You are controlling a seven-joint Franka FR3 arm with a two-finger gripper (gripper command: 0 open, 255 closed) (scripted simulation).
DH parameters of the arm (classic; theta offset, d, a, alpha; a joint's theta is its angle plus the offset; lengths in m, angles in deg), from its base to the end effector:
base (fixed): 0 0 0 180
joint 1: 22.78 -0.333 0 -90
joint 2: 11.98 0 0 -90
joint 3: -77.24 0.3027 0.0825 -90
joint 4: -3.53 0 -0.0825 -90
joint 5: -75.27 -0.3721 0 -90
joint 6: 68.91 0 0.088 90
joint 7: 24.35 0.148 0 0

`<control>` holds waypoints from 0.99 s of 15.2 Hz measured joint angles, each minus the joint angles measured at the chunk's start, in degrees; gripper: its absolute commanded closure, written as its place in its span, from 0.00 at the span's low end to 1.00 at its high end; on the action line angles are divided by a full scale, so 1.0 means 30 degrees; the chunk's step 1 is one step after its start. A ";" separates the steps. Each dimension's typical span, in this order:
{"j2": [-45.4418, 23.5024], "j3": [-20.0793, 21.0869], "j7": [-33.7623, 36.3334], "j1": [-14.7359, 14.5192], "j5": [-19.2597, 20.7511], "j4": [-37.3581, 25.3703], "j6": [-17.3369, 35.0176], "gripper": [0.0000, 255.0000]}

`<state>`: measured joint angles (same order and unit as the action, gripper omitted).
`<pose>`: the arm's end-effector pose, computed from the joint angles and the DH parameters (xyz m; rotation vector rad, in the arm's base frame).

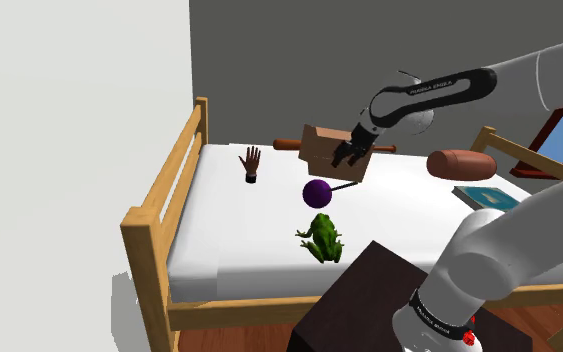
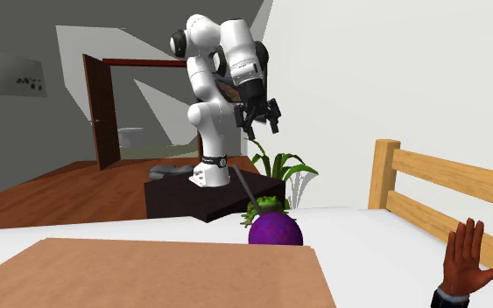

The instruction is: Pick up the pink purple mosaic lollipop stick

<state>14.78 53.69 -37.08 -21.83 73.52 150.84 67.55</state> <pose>0.3920 -0.1699 0.3889 -2.9722 0.3092 -0.4388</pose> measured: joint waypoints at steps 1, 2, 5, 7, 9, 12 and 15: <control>-0.0777 -0.0568 -0.0624 -0.0252 -0.0421 -0.0050 0.0792 0.00; -0.1513 -0.1032 -0.1161 -0.0562 -0.0915 -0.0196 0.1461 0.00; -0.3439 -0.2621 -0.3239 -0.1555 -0.2813 -0.0454 0.3218 0.00; -0.5306 -0.3984 -0.5403 -0.2615 -0.5066 -0.1185 0.4148 0.00; -0.7127 -0.5088 -0.7861 -0.3467 -0.7805 -0.2132 0.4488 0.00; -0.9950 -0.5743 -1.1795 -0.3726 -1.2530 -0.3534 0.4409 0.00; -1.2095 -0.5243 -1.4531 -0.3117 -1.6015 -0.4566 0.4248 0.00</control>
<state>-21.50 37.96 -80.67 -31.18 25.48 137.14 80.29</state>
